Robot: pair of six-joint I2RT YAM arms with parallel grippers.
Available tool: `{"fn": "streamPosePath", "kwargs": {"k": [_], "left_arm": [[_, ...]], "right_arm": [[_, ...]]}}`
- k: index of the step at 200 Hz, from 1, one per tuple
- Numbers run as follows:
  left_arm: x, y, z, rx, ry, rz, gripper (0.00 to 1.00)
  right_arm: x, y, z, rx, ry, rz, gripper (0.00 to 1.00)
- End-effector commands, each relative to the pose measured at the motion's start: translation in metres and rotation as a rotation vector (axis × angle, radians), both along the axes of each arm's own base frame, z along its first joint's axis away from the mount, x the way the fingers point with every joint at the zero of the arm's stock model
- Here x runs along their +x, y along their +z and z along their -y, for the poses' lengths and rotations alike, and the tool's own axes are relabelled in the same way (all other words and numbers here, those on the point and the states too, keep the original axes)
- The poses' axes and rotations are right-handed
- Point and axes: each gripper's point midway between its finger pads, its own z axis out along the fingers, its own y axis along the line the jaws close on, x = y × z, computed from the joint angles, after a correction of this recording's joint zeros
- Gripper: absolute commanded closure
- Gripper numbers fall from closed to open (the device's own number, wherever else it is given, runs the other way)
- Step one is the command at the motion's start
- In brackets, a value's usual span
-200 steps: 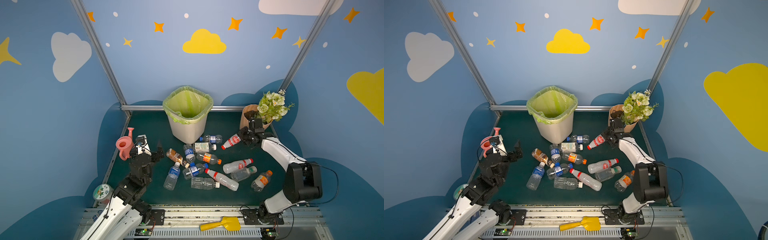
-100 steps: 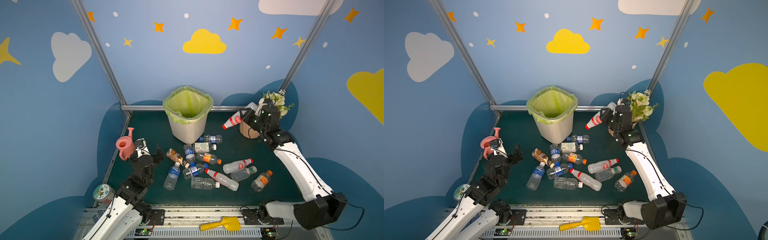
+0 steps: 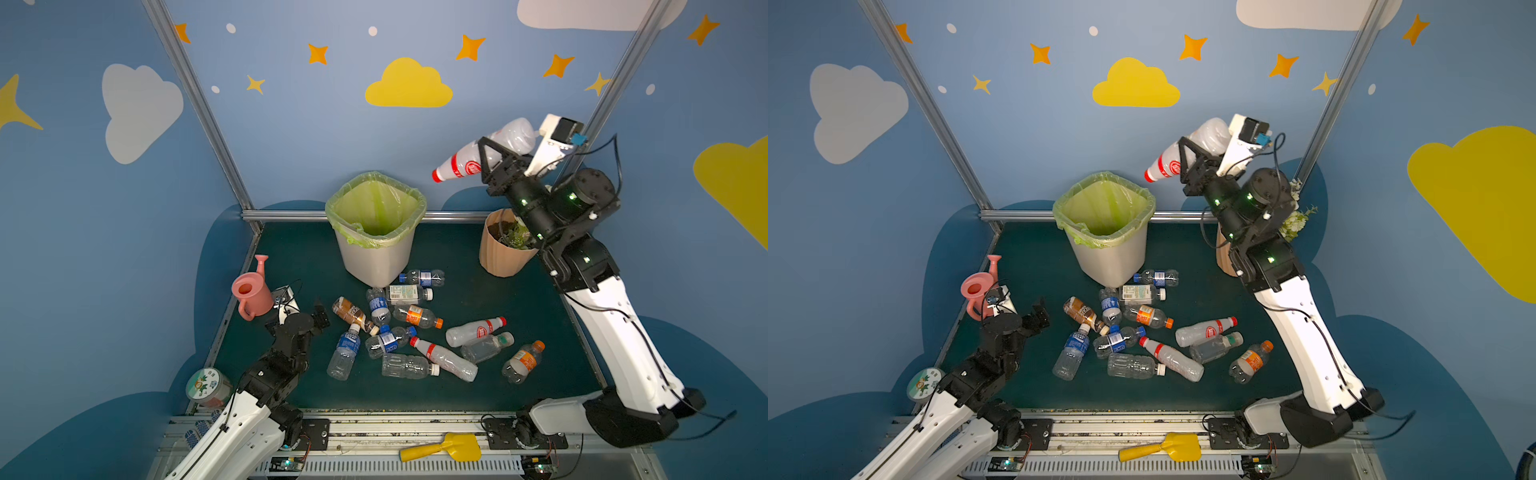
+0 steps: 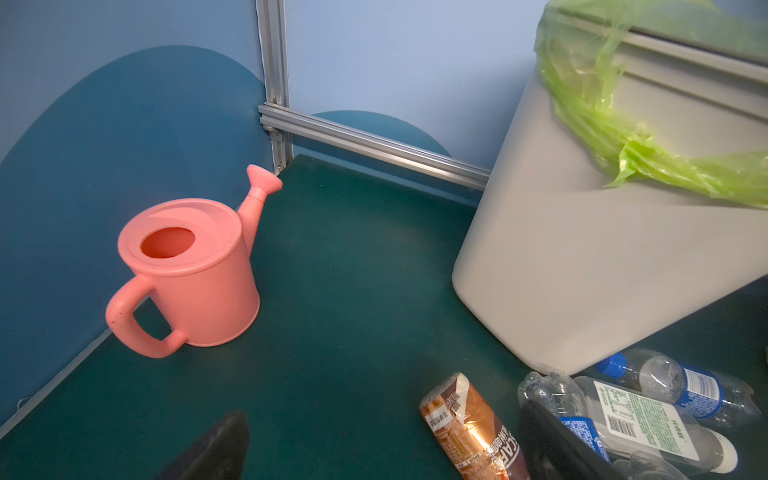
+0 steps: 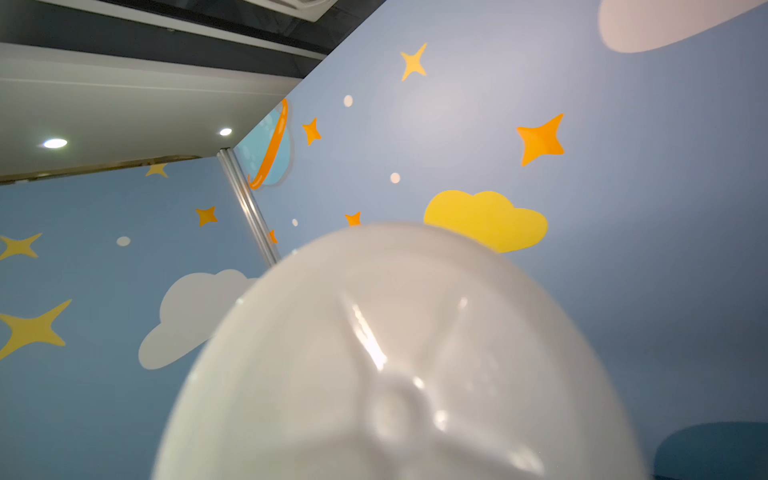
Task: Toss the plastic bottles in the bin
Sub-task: 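Lift the white bottle with the right gripper and drop it into the bin, then reach the left gripper to the Pocari Sweat bottle while the right arm withdraws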
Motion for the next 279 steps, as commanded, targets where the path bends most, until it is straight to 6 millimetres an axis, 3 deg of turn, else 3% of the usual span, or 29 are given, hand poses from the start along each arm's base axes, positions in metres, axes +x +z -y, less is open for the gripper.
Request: {"fn": "streamPosePath", "kwargs": {"k": [1, 13, 17, 30, 37, 45, 49, 59, 73, 88, 134, 178, 228, 256, 279], "left_arm": [[-0.003, -0.003, 0.0, -0.014, -0.003, -0.023, 0.0], [-0.003, -0.005, 0.001, -0.02, -0.008, -0.036, 0.0], [-0.003, -0.005, 0.002, -0.023, -0.009, -0.04, 0.0], [-0.003, -0.006, 0.004, -0.034, -0.017, -0.055, 0.0], [-0.004, -0.006, 0.006, -0.035, -0.026, -0.066, 0.0], [-0.005, -0.005, 0.006, -0.04, -0.032, -0.076, 0.0], [-0.006, -0.005, 0.006, -0.039, -0.034, -0.083, 0.0], [-0.008, -0.005, 0.007, -0.038, -0.039, -0.091, 0.0], [-0.009, -0.004, 0.008, -0.039, -0.053, -0.088, 0.0], [-0.009, -0.002, 0.013, -0.044, -0.086, -0.077, 0.0], [-0.012, -0.004, 0.023, -0.075, -0.138, -0.12, 0.0], [-0.021, -0.017, 0.04, -0.115, -0.208, -0.189, 0.0], [-0.034, -0.044, 0.059, -0.101, -0.26, -0.296, 0.0], [-0.041, -0.065, 0.079, -0.108, -0.316, -0.382, 0.0], [-0.045, -0.084, 0.092, -0.13, -0.339, -0.478, 0.01]], "right_arm": [[0.049, -0.062, -0.078, -0.142, 0.118, -0.1, 0.55], [0.072, -0.101, -0.117, -0.239, 0.176, -0.181, 0.53], [0.086, -0.122, -0.13, -0.287, 0.184, -0.224, 0.52], [0.107, -0.155, -0.141, -0.38, 0.173, -0.312, 0.45], [0.111, -0.151, -0.139, -0.396, 0.162, -0.317, 0.39], [0.111, -0.144, -0.136, -0.41, 0.147, -0.304, 0.23], [0.109, -0.133, -0.133, -0.408, 0.134, -0.278, 0.15], [0.1, -0.104, -0.121, -0.401, 0.092, -0.205, 0.09], [0.088, -0.076, -0.106, -0.378, 0.053, -0.134, 0.08], [0.074, -0.062, -0.094, -0.358, 0.037, -0.091, 0.07], [0.042, -0.07, -0.049, -0.362, -0.055, -0.081, 0.07], [0.038, -0.124, 0.005, -0.357, -0.148, -0.203, 0.07], [0.029, -0.219, 0.077, -0.267, -0.251, -0.451, 0.07], [0.021, -0.263, 0.103, -0.234, -0.294, -0.568, 0.07], [0.017, -0.284, 0.117, -0.186, -0.319, -0.635, 0.07]]}}
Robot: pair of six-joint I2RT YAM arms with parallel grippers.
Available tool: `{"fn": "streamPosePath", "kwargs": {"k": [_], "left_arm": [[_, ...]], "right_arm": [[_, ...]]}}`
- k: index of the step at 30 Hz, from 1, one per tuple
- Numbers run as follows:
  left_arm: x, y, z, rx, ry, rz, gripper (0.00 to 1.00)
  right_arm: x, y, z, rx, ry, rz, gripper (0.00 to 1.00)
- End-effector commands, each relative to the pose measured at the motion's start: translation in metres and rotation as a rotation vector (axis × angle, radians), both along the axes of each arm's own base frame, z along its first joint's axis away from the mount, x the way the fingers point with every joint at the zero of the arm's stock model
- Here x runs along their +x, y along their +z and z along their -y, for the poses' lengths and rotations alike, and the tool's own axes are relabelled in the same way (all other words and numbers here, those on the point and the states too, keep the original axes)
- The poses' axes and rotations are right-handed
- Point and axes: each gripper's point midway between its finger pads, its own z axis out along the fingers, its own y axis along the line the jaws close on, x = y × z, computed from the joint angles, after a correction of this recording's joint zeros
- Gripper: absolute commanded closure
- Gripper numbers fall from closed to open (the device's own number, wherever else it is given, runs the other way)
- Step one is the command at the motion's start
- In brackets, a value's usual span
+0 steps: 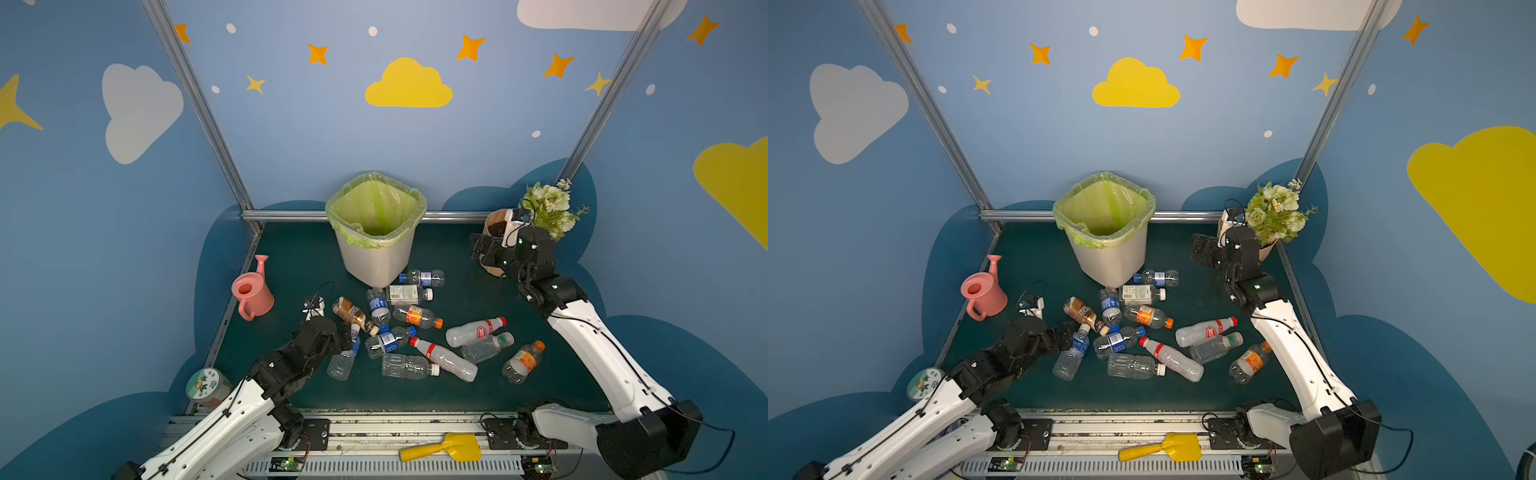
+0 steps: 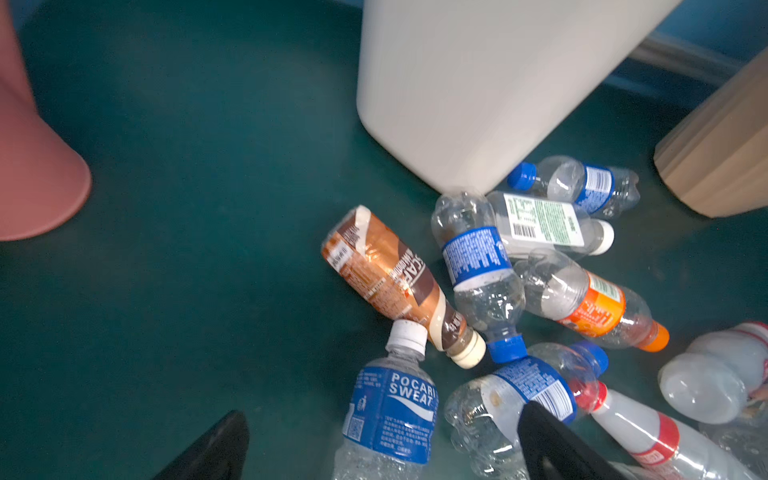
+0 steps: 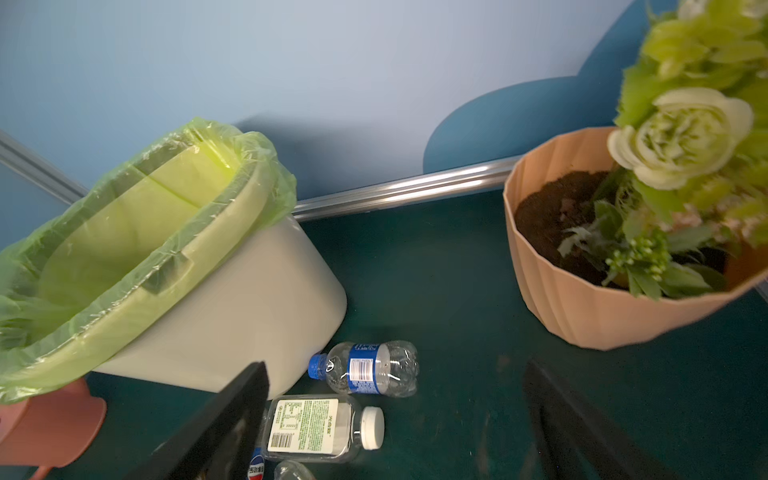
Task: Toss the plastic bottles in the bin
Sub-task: 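Reach the left gripper to the Pocari Sweat bottle while the right arm withdraws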
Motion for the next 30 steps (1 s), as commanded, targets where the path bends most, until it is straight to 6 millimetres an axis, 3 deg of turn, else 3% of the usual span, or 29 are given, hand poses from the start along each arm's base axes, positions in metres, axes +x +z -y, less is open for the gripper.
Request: {"fn": "streamPosePath", "kwargs": {"k": [1, 5, 17, 30], "left_arm": [[-0.01, -0.026, 0.011, -0.012, -0.018, -0.127, 0.01], [-0.018, -0.042, 0.016, 0.004, -0.037, -0.205, 0.01], [-0.034, -0.081, 0.025, 0.033, -0.071, -0.384, 0.07], [-0.027, -0.108, 0.026, 0.132, -0.064, -0.484, 0.12]], "right_arm": [[-0.007, -0.001, 0.014, 0.099, -0.06, -0.011, 0.07], [-0.008, -0.008, 0.021, 0.146, -0.092, -0.029, 0.07], [-0.003, -0.027, 0.02, 0.181, -0.096, -0.099, 0.07], [-0.005, -0.034, 0.023, 0.202, -0.102, -0.117, 0.07]]}}
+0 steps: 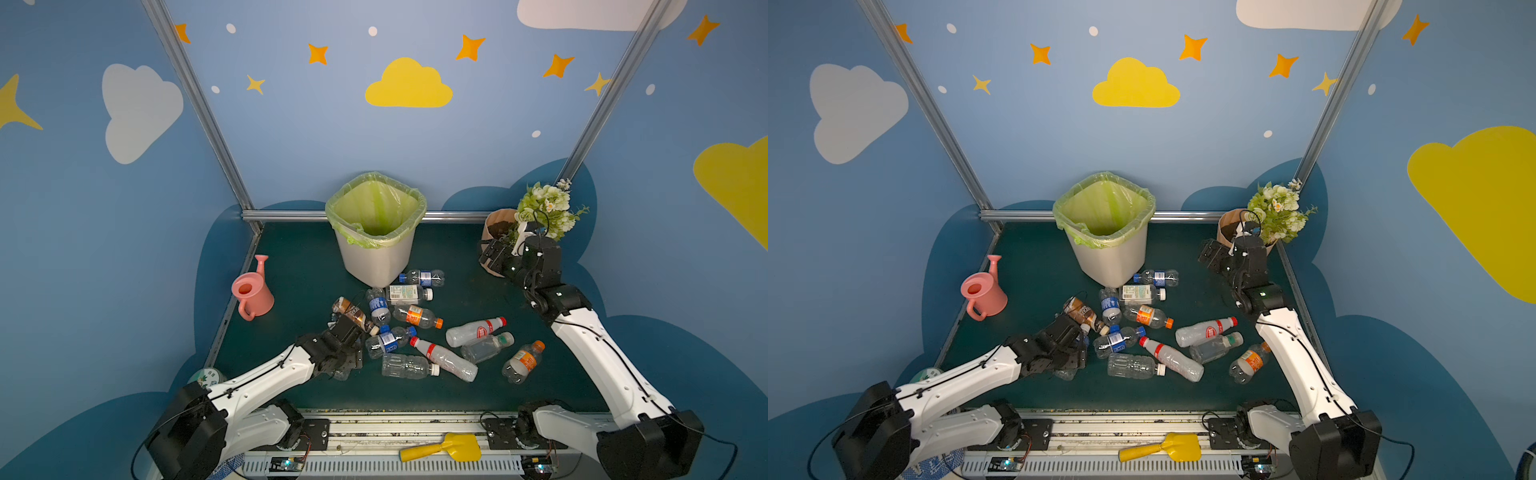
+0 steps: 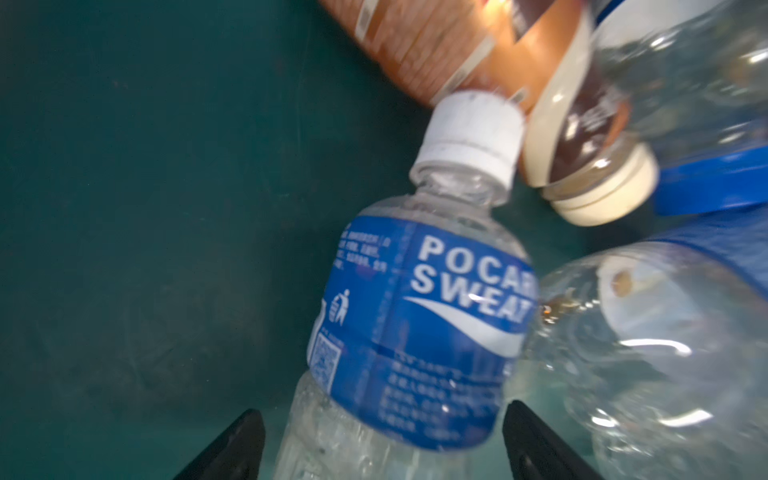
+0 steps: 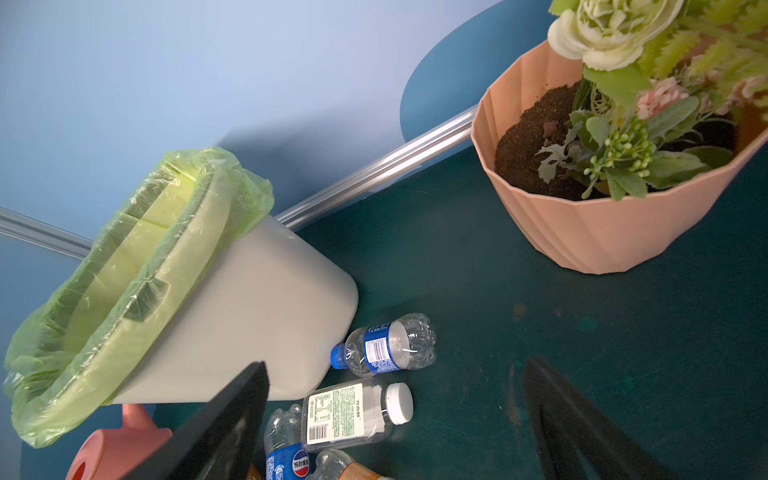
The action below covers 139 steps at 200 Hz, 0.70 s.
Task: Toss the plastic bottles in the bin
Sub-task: 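Reach the left gripper to the Pocari Sweat bottle while the right arm withdraws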
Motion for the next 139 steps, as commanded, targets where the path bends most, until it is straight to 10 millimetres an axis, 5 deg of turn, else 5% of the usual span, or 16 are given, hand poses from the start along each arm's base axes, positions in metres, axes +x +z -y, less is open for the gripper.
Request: {"fn": "streamPosePath", "kwargs": {"k": [1, 63, 139], "left_arm": [[0.007, 0.001, 0.006, 0.021, -0.027, -0.014, 0.13], [0.003, -0.014, 0.01, 0.093, -0.09, -0.107, 0.3], [0.005, 0.028, 0.006, 0.007, -0.079, 0.048, 0.43]], "right_arm": [[-0.003, -0.003, 0.002, 0.01, -0.001, -0.006, 0.07], [-0.006, -0.004, 0.008, 0.01, -0.015, -0.006, 0.07], [-0.006, -0.01, 0.012, 0.025, -0.023, -0.016, 0.07]]}}
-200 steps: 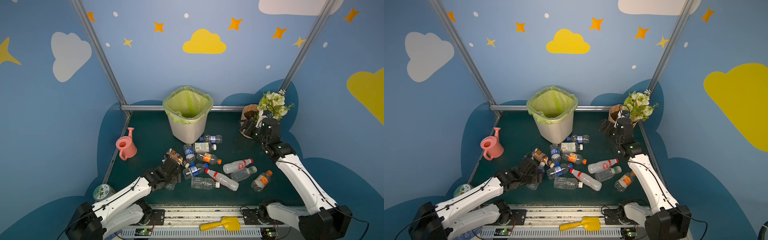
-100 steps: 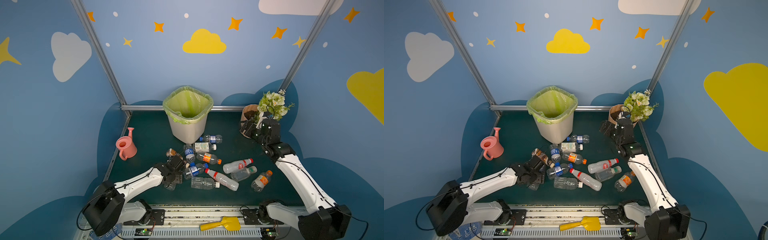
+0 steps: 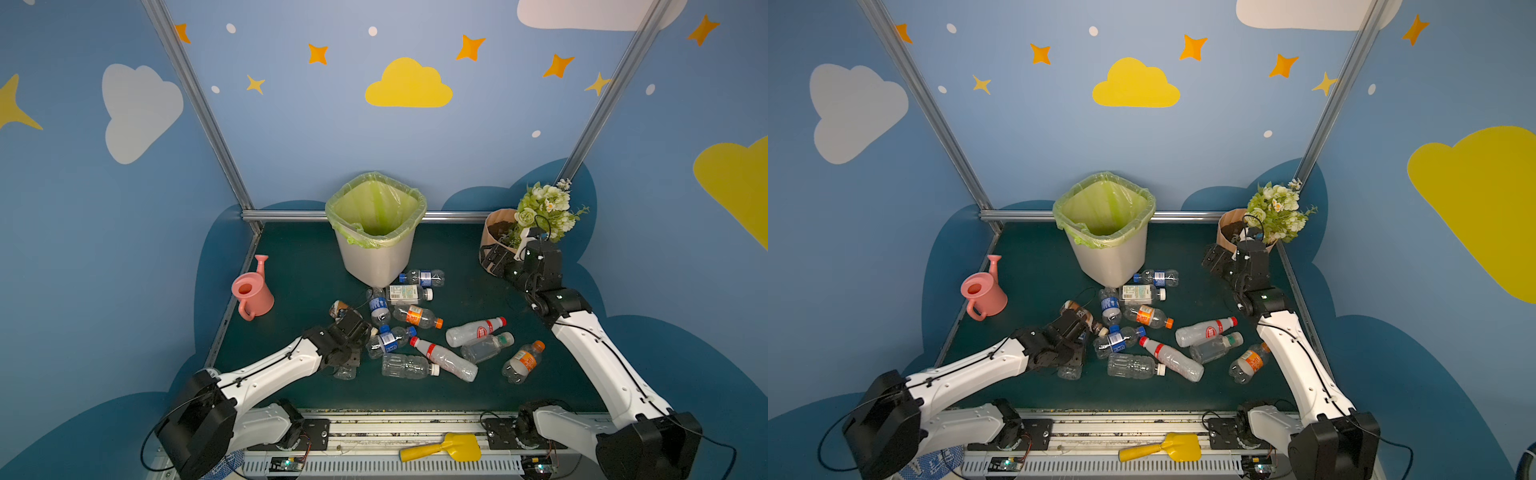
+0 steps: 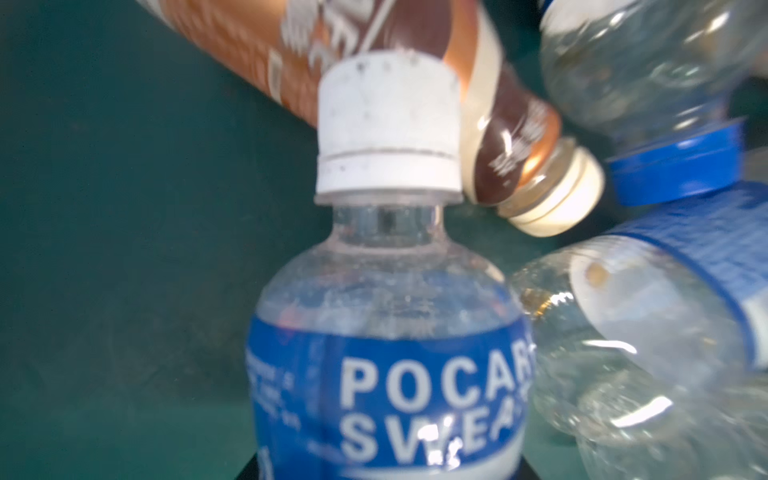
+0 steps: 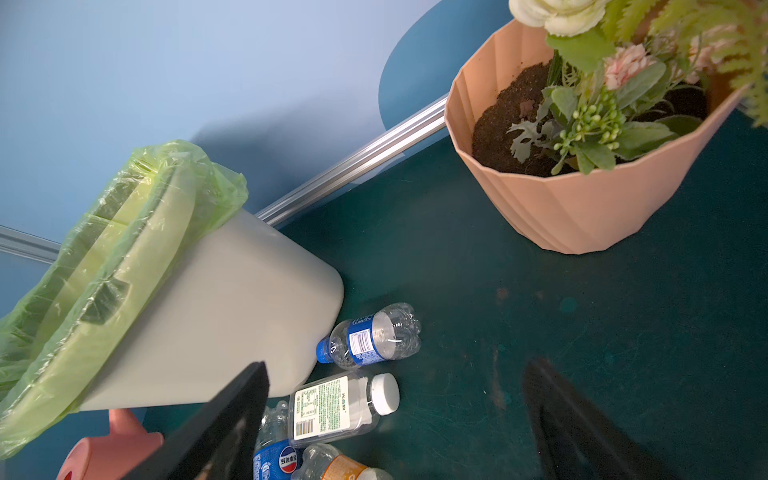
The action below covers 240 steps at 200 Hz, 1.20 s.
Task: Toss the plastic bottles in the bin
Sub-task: 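Reach the left gripper to the Pocari Sweat bottle while the right arm withdraws, then grasp the Pocari Sweat bottle with the left gripper and lift it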
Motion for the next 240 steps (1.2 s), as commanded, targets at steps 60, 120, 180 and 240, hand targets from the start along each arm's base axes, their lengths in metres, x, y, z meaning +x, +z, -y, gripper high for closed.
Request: {"fn": "streamPosePath", "kwargs": {"k": [60, 120, 180, 240], "left_arm": [[0.012, 0.094, -0.01, -0.11, -0.008, 0.301, 0.46], [0.025, 0.172, -0.028, -0.101, -0.016, 0.561, 0.47], [0.055, 0.334, -0.036, -0.04, -0.049, 1.154, 0.45], [0.099, 0.46, 0.014, -0.045, -0.15, 1.447, 0.44]], "right_arm": [[-0.006, 0.005, 0.004, 0.021, -0.008, 0.02, 0.07], [-0.009, 0.004, 0.006, 0.025, -0.014, 0.021, 0.07], [-0.013, -0.001, 0.006, 0.005, 0.0, 0.017, 0.07], [-0.023, -0.003, 0.01, -0.002, -0.006, 0.015, 0.07]]}}
